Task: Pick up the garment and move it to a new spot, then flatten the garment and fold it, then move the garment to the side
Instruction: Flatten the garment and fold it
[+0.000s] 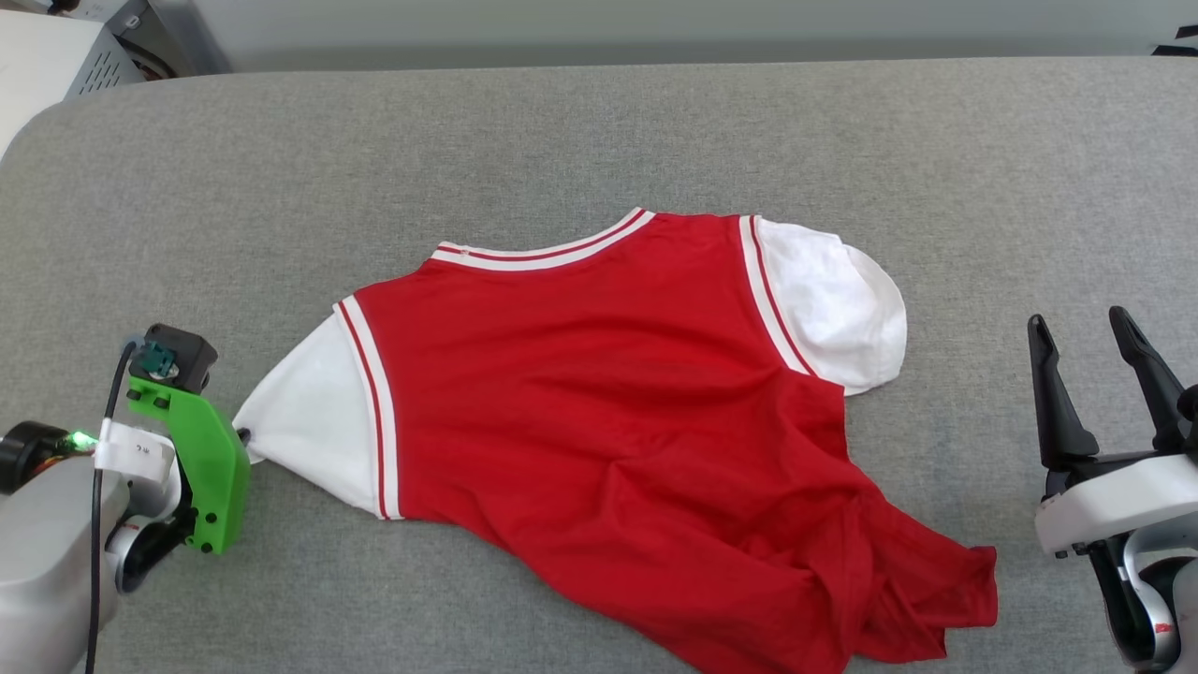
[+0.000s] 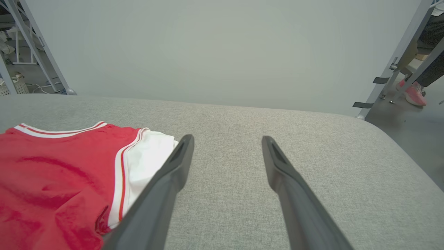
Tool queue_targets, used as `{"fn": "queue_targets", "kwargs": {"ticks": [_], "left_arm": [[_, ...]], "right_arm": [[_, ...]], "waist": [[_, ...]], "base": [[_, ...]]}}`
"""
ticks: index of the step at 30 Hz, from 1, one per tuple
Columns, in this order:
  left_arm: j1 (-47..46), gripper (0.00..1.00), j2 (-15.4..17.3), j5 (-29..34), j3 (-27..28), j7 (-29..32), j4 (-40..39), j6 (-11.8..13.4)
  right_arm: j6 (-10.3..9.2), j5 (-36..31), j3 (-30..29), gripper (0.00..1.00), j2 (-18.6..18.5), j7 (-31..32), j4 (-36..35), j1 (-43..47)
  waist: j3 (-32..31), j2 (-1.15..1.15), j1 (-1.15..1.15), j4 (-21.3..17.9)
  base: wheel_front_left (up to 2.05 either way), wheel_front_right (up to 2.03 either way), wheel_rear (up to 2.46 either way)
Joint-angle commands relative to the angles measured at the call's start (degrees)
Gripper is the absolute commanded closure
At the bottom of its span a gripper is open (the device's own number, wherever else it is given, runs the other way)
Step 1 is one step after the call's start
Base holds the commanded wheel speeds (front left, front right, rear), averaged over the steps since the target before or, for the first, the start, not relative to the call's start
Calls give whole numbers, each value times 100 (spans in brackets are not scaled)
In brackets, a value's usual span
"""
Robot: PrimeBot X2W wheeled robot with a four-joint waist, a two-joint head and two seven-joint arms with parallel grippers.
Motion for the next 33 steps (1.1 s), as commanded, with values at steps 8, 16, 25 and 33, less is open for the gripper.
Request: {"fn": "queue_targets", "kwargs": {"ticks": [8,16,25,33], "left_arm": [[286,0,-365,111,211,-1140,-79,492],[616,0,-716,687,735,-2754,-624,1626],[1898,0,-1116,2629,2664,-2785,-2706,2880],[3011,0,-1942,3939,3729,-2786,-3852,3127]], "right_arm": [[-4,-31,-75,0,-75,113,-12,12],[-4,127,158,0,-742,639,-128,-813],[-4,1139,1559,0,-1887,2732,73,-1629],[-4,2046,2549,0,-2403,4047,732,-2174]], "waist": [[-188,0,0,118],[-338,0,0,353],[-223,0,0,618],[-20,0,0,813]], "base": [[0,0,0],[0,0,0],[0,0,0],[0,0,0]]}}
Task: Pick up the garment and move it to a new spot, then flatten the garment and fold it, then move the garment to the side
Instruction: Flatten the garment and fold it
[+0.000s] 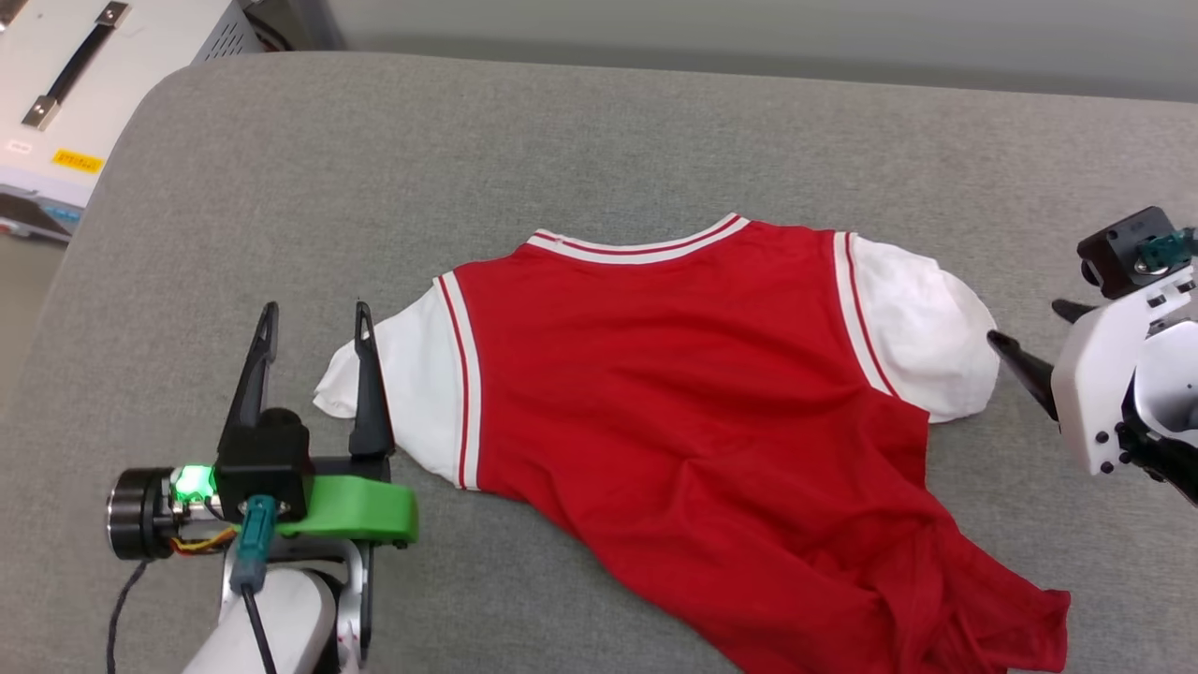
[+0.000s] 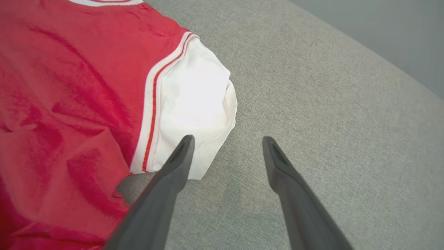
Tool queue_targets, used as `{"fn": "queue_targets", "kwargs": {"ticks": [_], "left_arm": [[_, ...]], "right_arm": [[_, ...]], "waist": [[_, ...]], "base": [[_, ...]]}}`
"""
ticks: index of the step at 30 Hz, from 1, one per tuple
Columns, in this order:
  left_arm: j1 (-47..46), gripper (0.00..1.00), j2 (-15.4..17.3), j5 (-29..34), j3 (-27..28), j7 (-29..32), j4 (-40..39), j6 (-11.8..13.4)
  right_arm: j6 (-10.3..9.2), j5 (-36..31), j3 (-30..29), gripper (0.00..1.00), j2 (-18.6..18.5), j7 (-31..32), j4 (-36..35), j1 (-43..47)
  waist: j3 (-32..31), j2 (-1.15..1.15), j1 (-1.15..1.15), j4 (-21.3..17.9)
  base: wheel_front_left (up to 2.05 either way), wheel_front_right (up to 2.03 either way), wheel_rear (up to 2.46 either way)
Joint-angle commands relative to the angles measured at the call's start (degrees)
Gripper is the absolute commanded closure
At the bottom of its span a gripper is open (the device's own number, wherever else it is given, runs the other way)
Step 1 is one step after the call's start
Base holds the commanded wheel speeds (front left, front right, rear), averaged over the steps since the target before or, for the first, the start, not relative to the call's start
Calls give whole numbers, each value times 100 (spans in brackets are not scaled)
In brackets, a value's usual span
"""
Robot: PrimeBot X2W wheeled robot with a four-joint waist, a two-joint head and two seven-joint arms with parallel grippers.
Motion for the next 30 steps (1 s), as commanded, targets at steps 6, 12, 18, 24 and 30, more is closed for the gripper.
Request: {"fn": "queue_targets", "kwargs": {"ticks": [6,12,18,24,30], "left_arm": [[319,0,-505,528,427,-33,-111,-355],[288,0,-853,888,718,-33,-46,-702],[342,0,-1064,1136,978,-33,35,-950],[431,0,-1204,1314,1145,-33,136,-1180],[615,0,-1332,1435,1264,-33,212,-1354]], "right_arm": [[-4,228,316,0,47,150,871,-414],[-4,266,812,0,197,-25,1748,-472],[-4,499,1226,100,295,-564,2080,-446],[-4,576,907,100,257,-1594,2191,-566],[-4,644,269,100,183,-2325,2058,-232]], "waist": [[314,0,0,273],[499,0,0,381],[504,0,0,281],[324,0,0,126],[94,0,0,-71]], "base": [[0,0,0],[0,0,0],[0,0,0],[0,0,0],[0,0,0]]}}
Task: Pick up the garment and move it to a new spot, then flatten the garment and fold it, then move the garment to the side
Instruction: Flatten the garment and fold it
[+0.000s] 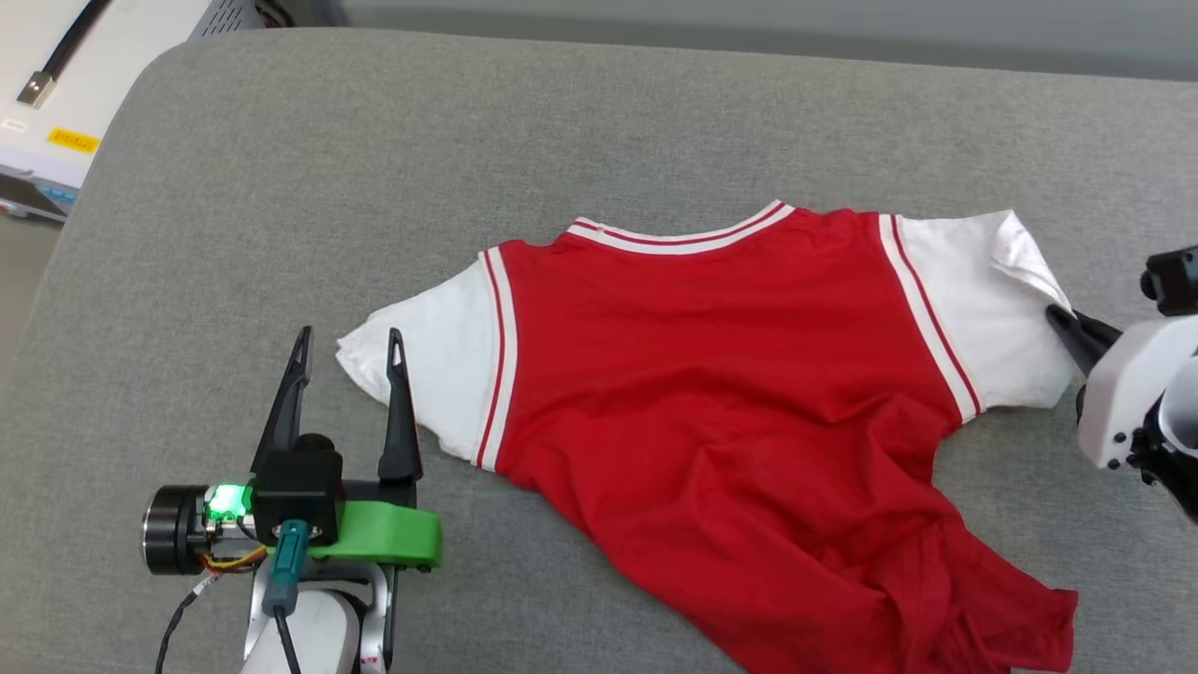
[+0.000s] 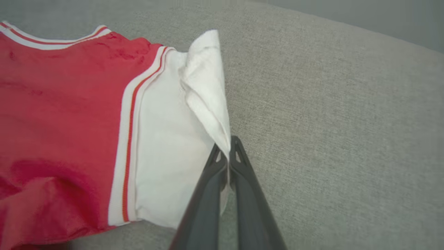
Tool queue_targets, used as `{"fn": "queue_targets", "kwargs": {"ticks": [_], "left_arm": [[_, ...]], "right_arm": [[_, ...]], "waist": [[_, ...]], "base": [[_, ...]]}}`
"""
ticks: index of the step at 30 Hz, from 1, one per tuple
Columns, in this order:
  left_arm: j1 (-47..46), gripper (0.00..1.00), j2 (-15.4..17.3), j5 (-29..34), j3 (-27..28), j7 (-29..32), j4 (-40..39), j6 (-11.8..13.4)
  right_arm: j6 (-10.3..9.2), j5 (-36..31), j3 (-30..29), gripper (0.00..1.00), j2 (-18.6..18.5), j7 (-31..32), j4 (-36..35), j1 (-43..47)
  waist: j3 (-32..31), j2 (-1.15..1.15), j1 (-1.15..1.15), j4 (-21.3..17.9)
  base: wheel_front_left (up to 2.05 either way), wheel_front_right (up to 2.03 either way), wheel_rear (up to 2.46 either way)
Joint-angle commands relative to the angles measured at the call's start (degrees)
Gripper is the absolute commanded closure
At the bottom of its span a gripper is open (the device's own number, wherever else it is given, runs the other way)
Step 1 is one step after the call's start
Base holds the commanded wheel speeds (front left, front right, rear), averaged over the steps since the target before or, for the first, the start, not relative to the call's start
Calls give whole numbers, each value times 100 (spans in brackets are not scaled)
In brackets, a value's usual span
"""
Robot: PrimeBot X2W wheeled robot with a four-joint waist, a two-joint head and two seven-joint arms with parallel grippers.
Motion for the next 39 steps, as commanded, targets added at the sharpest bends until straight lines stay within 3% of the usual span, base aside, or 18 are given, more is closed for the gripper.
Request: {"fn": "queue_targets", "kwargs": {"ticks": [1,13,21,22,23,33,39], "left_arm": [[111,0,-56,64,35,-32,22,-52],[272,0,-242,223,171,-32,81,-309],[284,0,-319,302,222,-32,148,-439],[297,0,-321,309,238,-32,158,-451],[309,0,-321,313,251,-33,165,-460],[147,0,-52,373,458,-33,197,-705],[-500,0,318,184,573,-33,413,-1296]], "right_arm": [[-4,89,-153,100,-20,-107,-48,205],[-4,1158,-1945,100,464,-237,60,1511],[-4,734,-2387,100,645,-458,697,1756],[-4,658,-2444,59,692,-539,732,1754],[-4,543,-2493,0,702,-650,755,1755],[-4,-1047,-3473,0,1046,-2132,302,1824],[-4,-1969,-3938,0,1603,-2256,-1020,2011]], "waist": [[-138,0,0,-140],[-233,0,0,-359],[-262,0,0,-373],[-283,0,0,-383],[-300,0,0,-392],[-515,0,0,-577],[-485,0,0,-664]], "base": [[0,0,0],[0,0,0],[0,0,0],[0,0,0],[0,0,0],[0,0,0],[0,0,0]]}}
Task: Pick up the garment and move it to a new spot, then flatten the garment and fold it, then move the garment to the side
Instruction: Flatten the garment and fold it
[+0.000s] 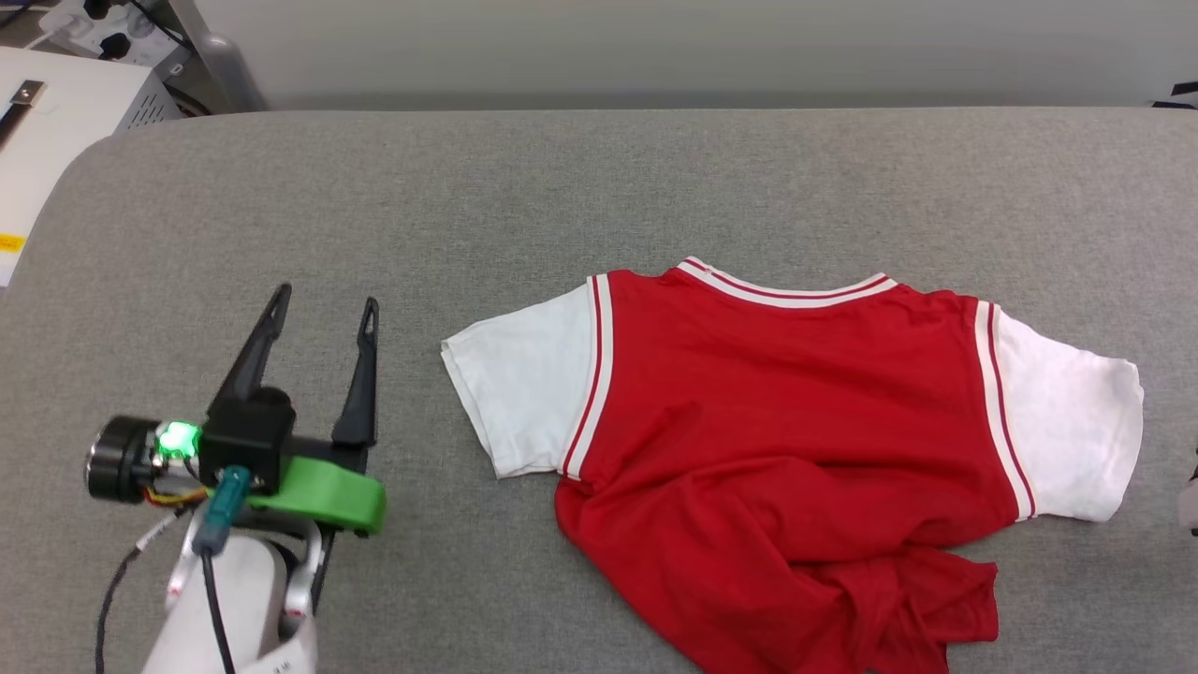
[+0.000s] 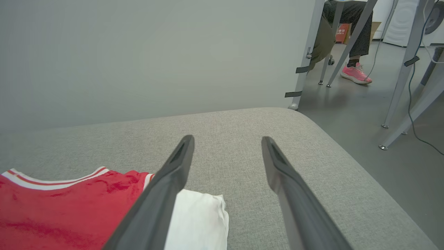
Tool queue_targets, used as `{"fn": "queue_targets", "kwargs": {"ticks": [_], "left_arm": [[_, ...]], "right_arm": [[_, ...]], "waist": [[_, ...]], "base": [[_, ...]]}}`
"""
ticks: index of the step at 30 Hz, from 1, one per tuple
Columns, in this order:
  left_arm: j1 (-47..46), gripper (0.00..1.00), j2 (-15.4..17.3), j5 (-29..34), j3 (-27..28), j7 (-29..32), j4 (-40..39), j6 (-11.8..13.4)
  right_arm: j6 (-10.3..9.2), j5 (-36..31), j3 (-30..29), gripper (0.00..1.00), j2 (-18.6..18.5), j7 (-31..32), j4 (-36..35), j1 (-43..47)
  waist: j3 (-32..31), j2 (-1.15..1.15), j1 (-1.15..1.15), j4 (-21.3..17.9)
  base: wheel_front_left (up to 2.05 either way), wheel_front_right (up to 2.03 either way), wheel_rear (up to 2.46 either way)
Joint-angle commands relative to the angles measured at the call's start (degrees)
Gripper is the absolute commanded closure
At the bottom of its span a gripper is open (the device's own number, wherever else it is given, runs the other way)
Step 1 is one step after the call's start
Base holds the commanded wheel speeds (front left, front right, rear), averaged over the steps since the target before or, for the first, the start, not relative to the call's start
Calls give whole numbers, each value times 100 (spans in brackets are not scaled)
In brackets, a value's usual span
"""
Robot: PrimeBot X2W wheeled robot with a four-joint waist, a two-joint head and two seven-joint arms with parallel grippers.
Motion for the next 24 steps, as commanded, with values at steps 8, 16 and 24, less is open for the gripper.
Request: {"fn": "queue_targets", "kwargs": {"ticks": [8,16,24], "left_arm": [[-1571,0,520,-864,-325,1131,835,-783],[-2773,0,1169,-2925,-1611,3994,1207,-825],[-3476,0,1594,-3958,-2643,5510,1809,-826]], "right_arm": [[-4,-705,198,0,520,469,-1499,331],[-4,-861,486,0,593,630,-2141,308],[-4,-823,675,0,559,596,-2128,101]], "waist": [[231,0,0,-122],[547,0,0,-289],[879,0,0,-512]], "base": [[0,0,0],[0,0,0],[0,0,0]]}}
